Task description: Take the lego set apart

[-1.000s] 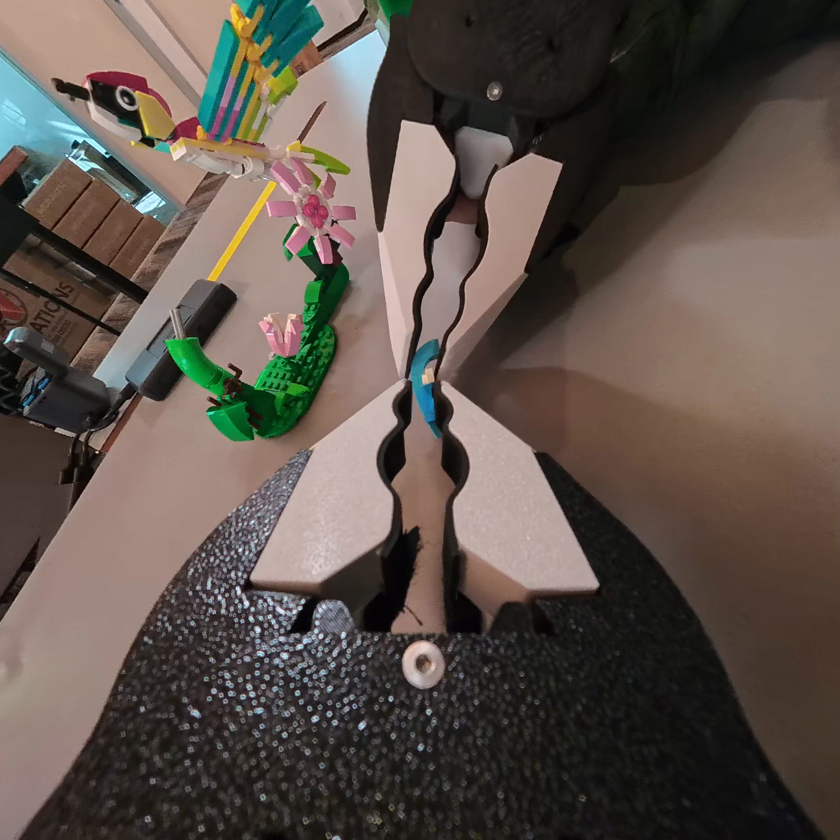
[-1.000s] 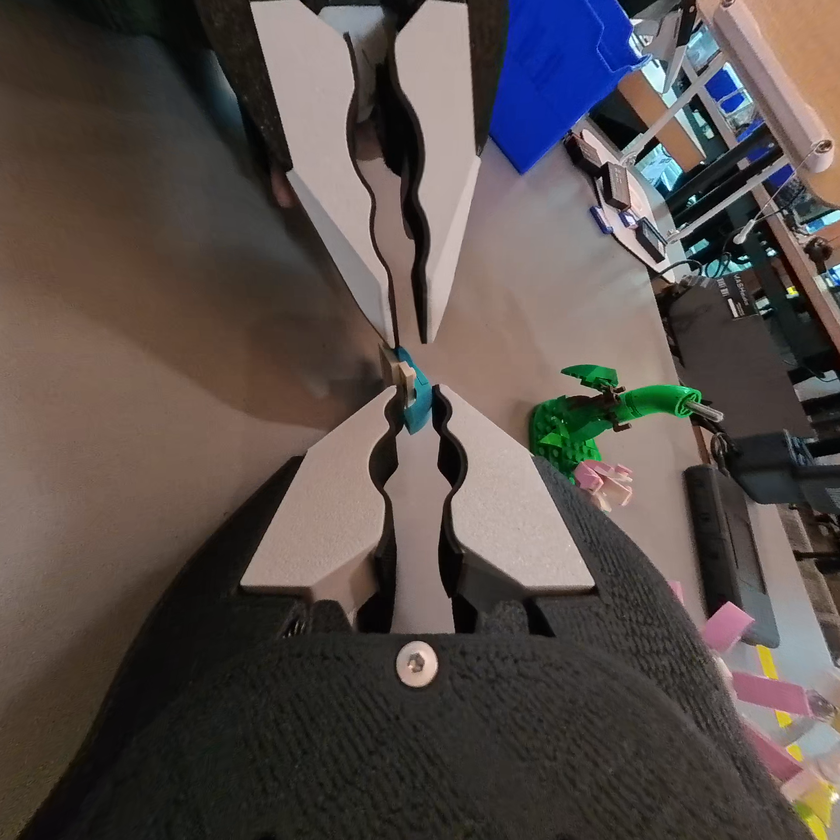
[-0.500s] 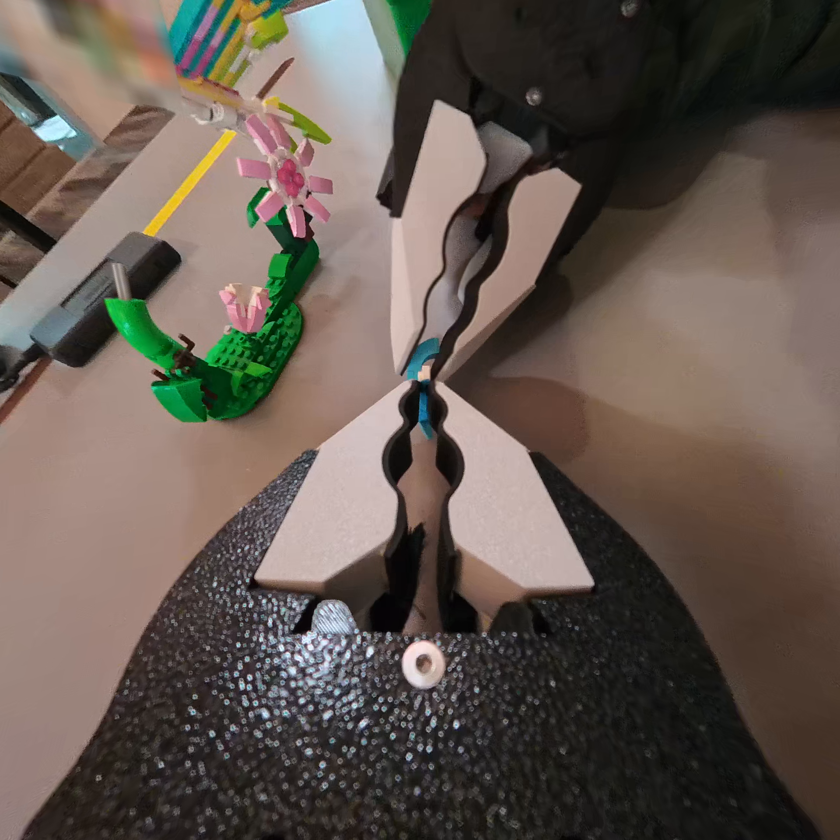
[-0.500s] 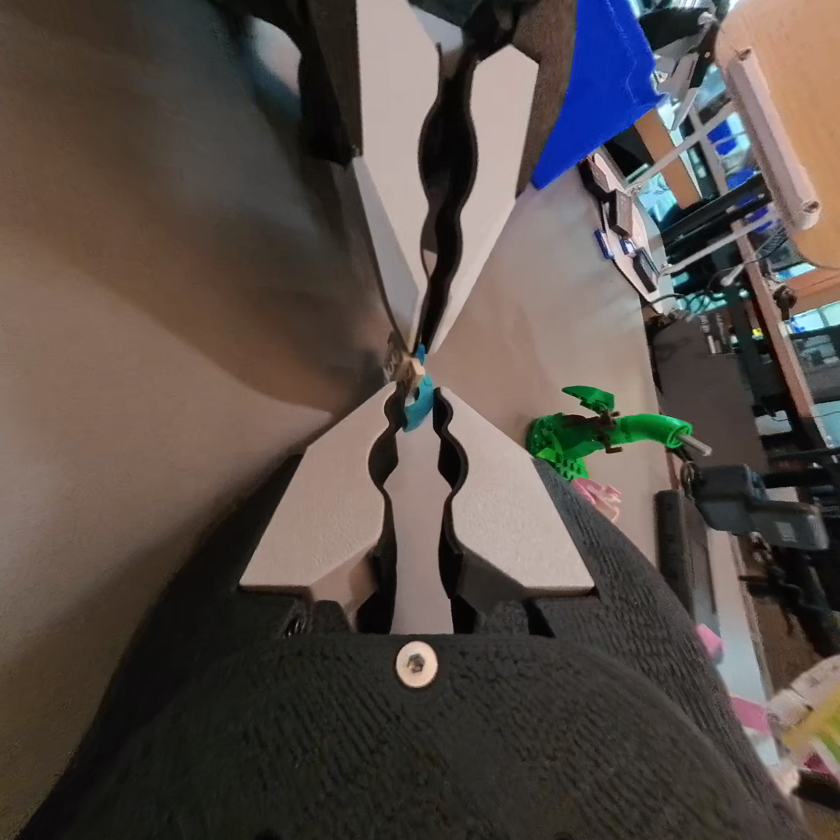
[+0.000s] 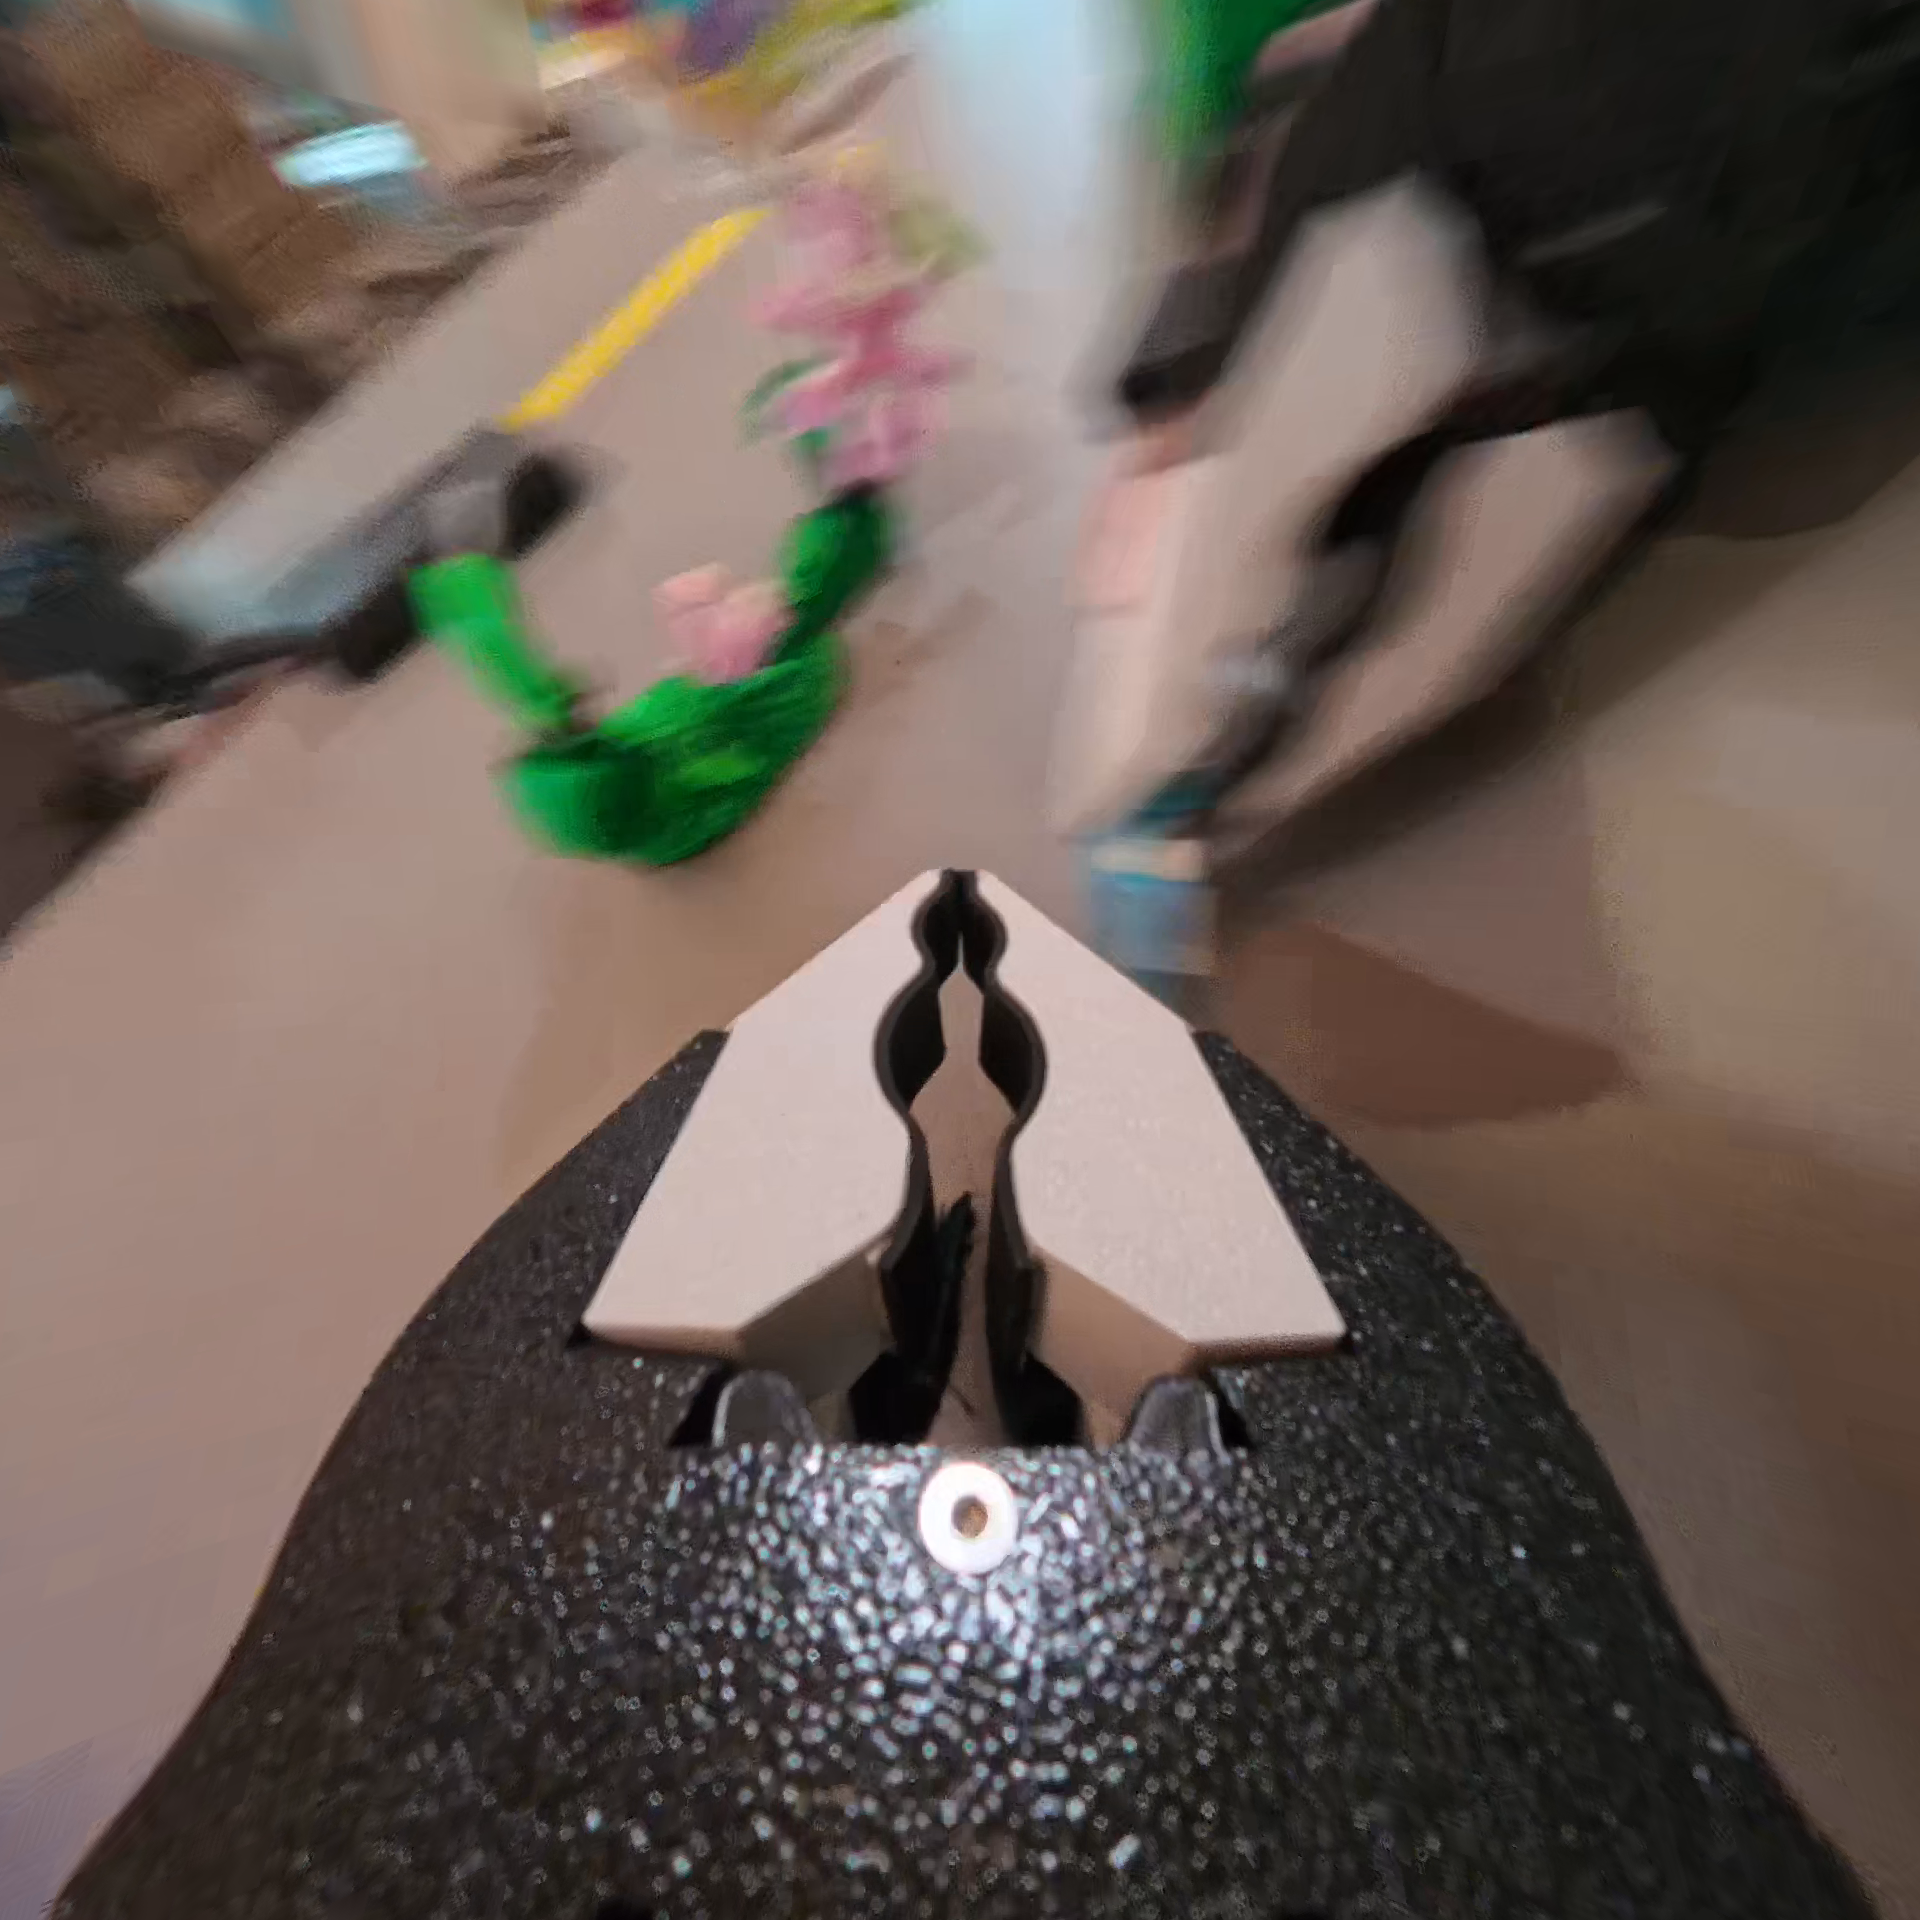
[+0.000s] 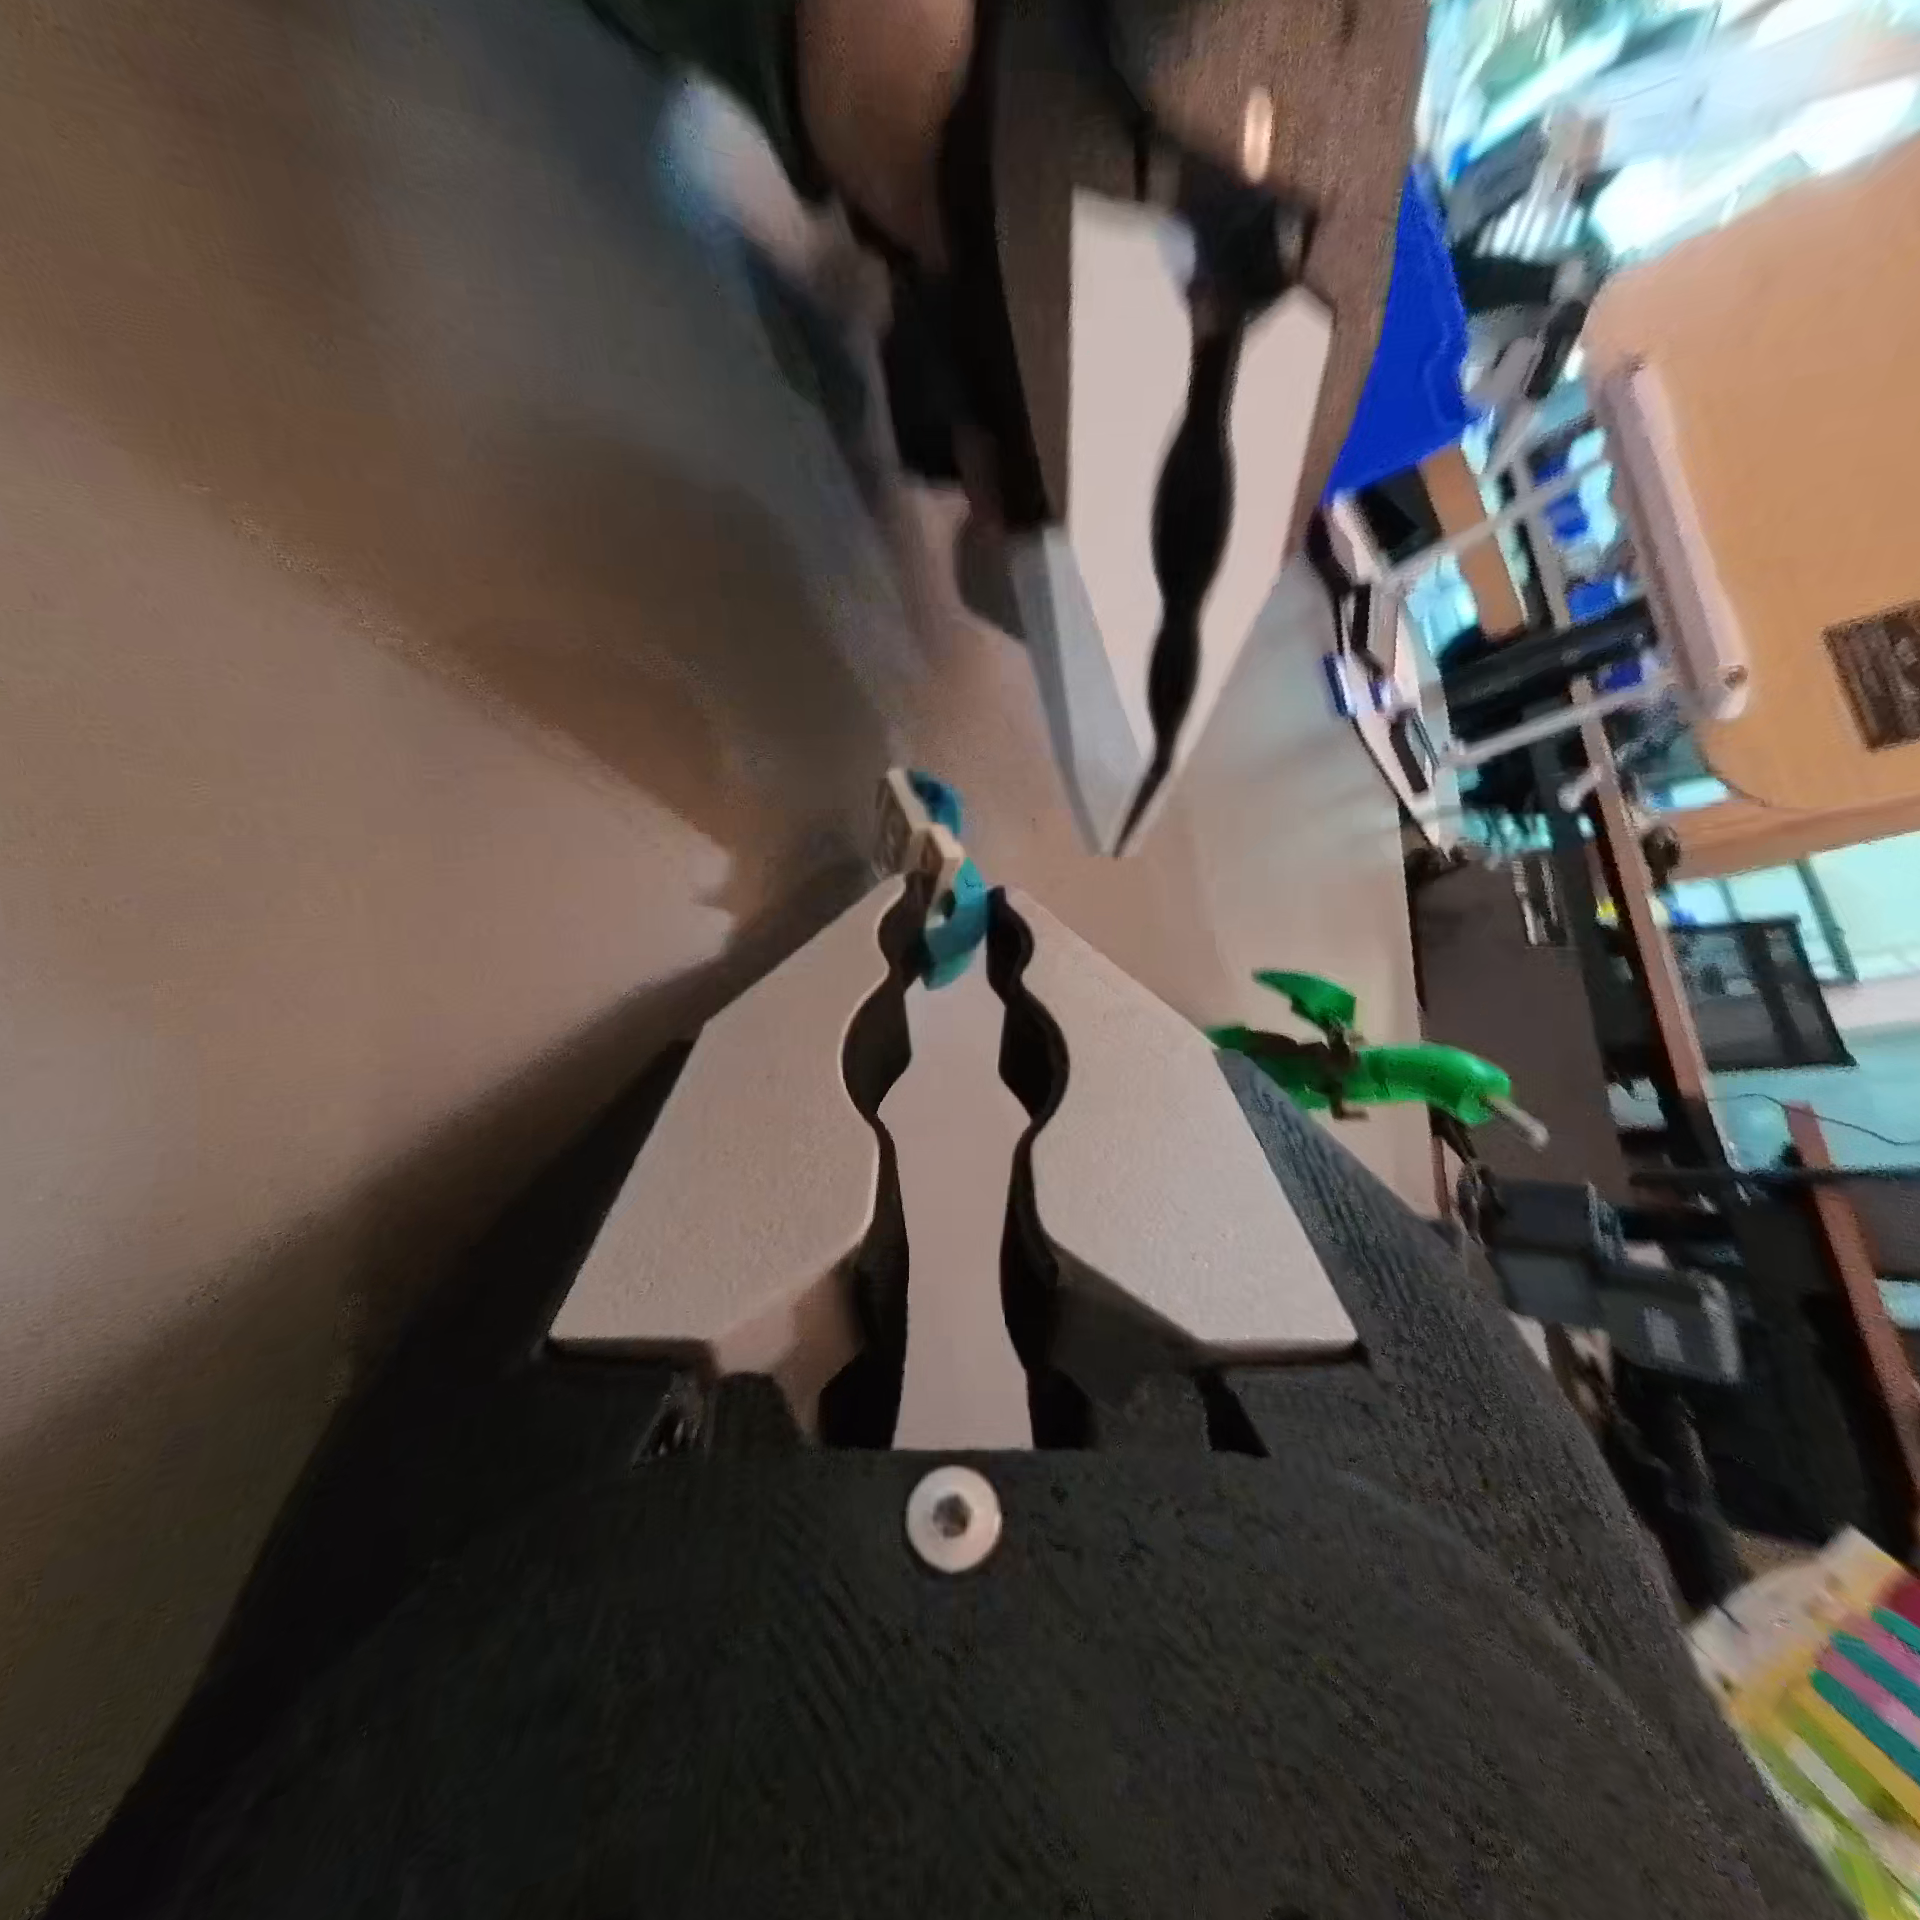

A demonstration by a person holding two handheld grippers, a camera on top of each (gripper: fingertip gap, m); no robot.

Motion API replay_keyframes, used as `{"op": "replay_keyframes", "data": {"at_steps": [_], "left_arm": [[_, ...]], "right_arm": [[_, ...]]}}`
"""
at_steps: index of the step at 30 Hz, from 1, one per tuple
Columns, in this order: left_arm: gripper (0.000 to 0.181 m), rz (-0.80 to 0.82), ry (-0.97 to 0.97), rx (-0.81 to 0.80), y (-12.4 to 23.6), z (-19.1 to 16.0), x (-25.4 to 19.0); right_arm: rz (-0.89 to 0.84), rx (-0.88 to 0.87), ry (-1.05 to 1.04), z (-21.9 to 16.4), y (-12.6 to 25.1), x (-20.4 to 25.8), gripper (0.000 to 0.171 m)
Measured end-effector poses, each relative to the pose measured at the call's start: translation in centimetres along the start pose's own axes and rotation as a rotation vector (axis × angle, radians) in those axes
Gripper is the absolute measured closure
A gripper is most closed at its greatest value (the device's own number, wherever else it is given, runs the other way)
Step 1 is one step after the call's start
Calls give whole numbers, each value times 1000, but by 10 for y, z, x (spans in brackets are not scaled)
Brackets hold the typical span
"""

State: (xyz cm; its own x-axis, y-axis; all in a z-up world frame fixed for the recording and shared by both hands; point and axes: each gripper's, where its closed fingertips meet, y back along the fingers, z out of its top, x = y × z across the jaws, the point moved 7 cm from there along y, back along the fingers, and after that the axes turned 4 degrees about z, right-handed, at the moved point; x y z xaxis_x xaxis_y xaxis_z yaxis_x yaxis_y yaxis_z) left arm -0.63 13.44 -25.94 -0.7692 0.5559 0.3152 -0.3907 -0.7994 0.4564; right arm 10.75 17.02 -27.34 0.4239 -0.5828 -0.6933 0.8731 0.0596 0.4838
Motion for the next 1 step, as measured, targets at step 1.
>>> {"op": "replay_keyframes", "data": {"at_steps": [1], "left_arm": [[181, 109, -48, 52, 4, -6, 17]], "right_arm": [[30, -51, 2, 9, 0, 6, 161]]}}
